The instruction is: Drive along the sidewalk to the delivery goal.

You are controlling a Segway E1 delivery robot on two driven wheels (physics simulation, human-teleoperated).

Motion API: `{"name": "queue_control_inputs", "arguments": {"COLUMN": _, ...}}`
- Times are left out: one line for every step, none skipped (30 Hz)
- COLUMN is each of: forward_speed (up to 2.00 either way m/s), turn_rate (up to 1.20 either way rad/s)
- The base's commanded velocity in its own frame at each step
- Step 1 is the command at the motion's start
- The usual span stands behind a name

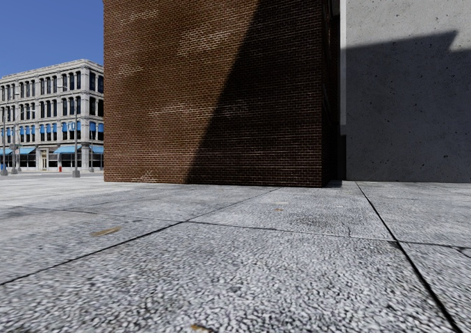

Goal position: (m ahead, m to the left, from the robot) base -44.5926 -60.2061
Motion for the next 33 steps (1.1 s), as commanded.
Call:
{"name": "queue_control_inputs", "arguments": {"forward_speed": 0.0, "turn_rate": 0.0}}
{"name": "queue_control_inputs", "arguments": {"forward_speed": 0.0, "turn_rate": 0.0}}
{"name": "queue_control_inputs", "arguments": {"forward_speed": 0.0, "turn_rate": 0.0}}
{"name": "queue_control_inputs", "arguments": {"forward_speed": 0.0, "turn_rate": 0.0}}
{"name": "queue_control_inputs", "arguments": {"forward_speed": 0.0, "turn_rate": 0.0}}
{"name": "queue_control_inputs", "arguments": {"forward_speed": 0.0, "turn_rate": 0.0}}
{"name": "queue_control_inputs", "arguments": {"forward_speed": 0.0, "turn_rate": 0.0}}
{"name": "queue_control_inputs", "arguments": {"forward_speed": 0.0, "turn_rate": 0.0}}
{"name": "queue_control_inputs", "arguments": {"forward_speed": 0.0, "turn_rate": 0.0}}
{"name": "queue_control_inputs", "arguments": {"forward_speed": 0.0, "turn_rate": 0.0}}
{"name": "queue_control_inputs", "arguments": {"forward_speed": 0.0, "turn_rate": 0.0}}
{"name": "queue_control_inputs", "arguments": {"forward_speed": 0.0, "turn_rate": 0.0}}
{"name": "queue_control_inputs", "arguments": {"forward_speed": 0.0, "turn_rate": 0.0}}
{"name": "queue_control_inputs", "arguments": {"forward_speed": 0.0, "turn_rate": 0.0}}
{"name": "queue_control_inputs", "arguments": {"forward_speed": 0.0, "turn_rate": 0.0}}
{"name": "queue_control_inputs", "arguments": {"forward_speed": 0.0, "turn_rate": 0.0}}
{"name": "queue_control_inputs", "arguments": {"forward_speed": 0.0, "turn_rate": 0.0}}
{"name": "queue_control_inputs", "arguments": {"forward_speed": 0.0, "turn_rate": 0.0}}
{"name": "queue_control_inputs", "arguments": {"forward_speed": 0.0, "turn_rate": 0.0}}
{"name": "queue_control_inputs", "arguments": {"forward_speed": 0.0, "turn_rate": 0.0}}
{"name": "queue_control_inputs", "arguments": {"forward_speed": 0.0, "turn_rate": 0.0}}
{"name": "queue_control_inputs", "arguments": {"forward_speed": 0.0, "turn_rate": 0.0}}
{"name": "queue_control_inputs", "arguments": {"forward_speed": 0.0, "turn_rate": 0.0}}
{"name": "queue_control_inputs", "arguments": {"forward_speed": 0.0, "turn_rate": 0.0}}
{"name": "queue_control_inputs", "arguments": {"forward_speed": 0.0, "turn_rate": 0.0}}
{"name": "queue_control_inputs", "arguments": {"forward_speed": 0.0, "turn_rate": 0.0}}
{"name": "queue_control_inputs", "arguments": {"forward_speed": 0.0, "turn_rate": 0.0}}
{"name": "queue_control_inputs", "arguments": {"forward_speed": 0.0, "turn_rate": 0.0}}
{"name": "queue_control_inputs", "arguments": {"forward_speed": 0.0, "turn_rate": 0.0}}
{"name": "queue_control_inputs", "arguments": {"forward_speed": 0.0, "turn_rate": 0.0}}
{"name": "queue_control_inputs", "arguments": {"forward_speed": 0.16, "turn_rate": 0.0}}
{"name": "queue_control_inputs", "arguments": {"forward_speed": 0.16, "turn_rate": 0.0}}
{"name": "queue_control_inputs", "arguments": {"forward_speed": 0.37, "turn_rate": 0.0}}
